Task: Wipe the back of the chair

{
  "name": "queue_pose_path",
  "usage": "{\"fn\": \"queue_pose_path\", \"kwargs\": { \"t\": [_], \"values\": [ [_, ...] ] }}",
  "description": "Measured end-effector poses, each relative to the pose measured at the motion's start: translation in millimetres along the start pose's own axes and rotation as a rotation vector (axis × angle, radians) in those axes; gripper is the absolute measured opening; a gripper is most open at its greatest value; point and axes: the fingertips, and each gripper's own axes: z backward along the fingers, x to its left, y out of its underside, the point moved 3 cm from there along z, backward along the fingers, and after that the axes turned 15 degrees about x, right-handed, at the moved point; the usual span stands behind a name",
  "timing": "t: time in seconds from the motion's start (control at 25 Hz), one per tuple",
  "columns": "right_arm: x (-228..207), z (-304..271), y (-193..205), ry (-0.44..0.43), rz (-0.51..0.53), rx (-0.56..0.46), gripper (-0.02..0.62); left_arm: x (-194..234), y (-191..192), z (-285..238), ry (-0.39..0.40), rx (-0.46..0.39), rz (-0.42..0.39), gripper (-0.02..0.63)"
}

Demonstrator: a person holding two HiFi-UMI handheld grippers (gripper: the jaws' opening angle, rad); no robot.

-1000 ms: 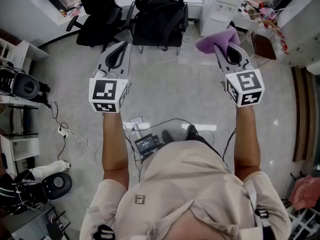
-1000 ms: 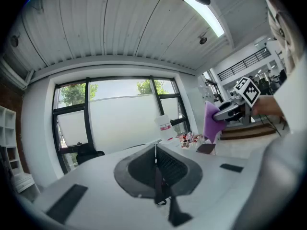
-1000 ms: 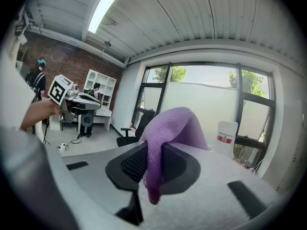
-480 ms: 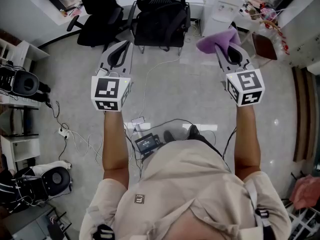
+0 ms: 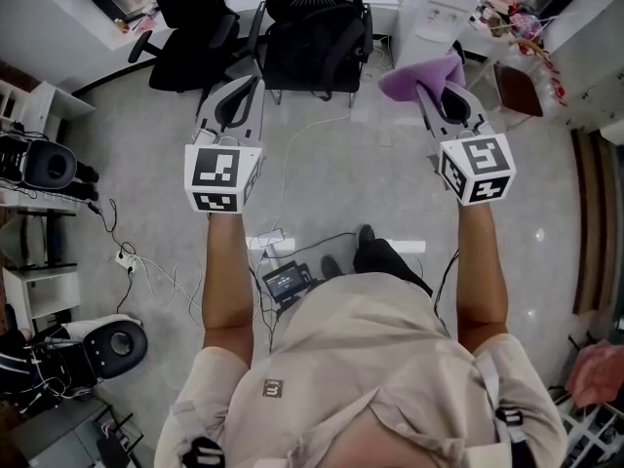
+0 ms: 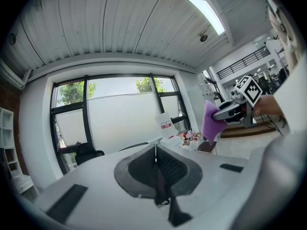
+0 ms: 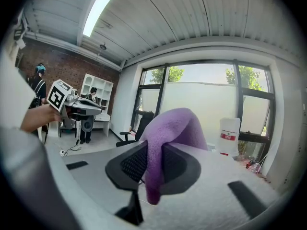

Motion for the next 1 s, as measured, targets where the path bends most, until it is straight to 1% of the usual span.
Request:
{"fn": "queue_pose_path", "kwargs": {
  "t": [0.16, 0.28, 0.4, 0.52, 0.76, 1.0],
  "values": [
    [-16.6, -14.1, -4.6, -0.003, 0.0, -0.005, 0.046, -0.3, -10.1, -17.2, -0.002, 0.01, -0.005, 0.009],
    [-31.7, -37.2, -2.7, -0.006, 0.011, -0.005, 0.046, 2.7, -10.0, -39.8, -0.005, 0.017, -0.004, 0.009],
    [-55.6, -65.5, -1.5, -0.015, 0.011, -0.01, 0.046, 6.4, -11.5, -68.4, -0.02, 0.033, -0.01, 0.009],
    [-82.9, -98.4, -3.3, -0.038, 0.009, -0.011, 0.046, 14.4, -17.0, -101.7, -0.043, 0.057, -0.008, 0.009],
    [-139.4, -172.8, -11.1, -0.107, 0.024, -0.004, 0.046, 31.9, -31.7, -185.5, -0.076, 0.098, 0.011, 0.009],
    [-199.9, -232.1, -18.8, -0.138, 0.03, -0.001, 0.046, 46.8, -53.9, -259.7, -0.111, 0.108, 0.025, 0.009]
  ]
}}
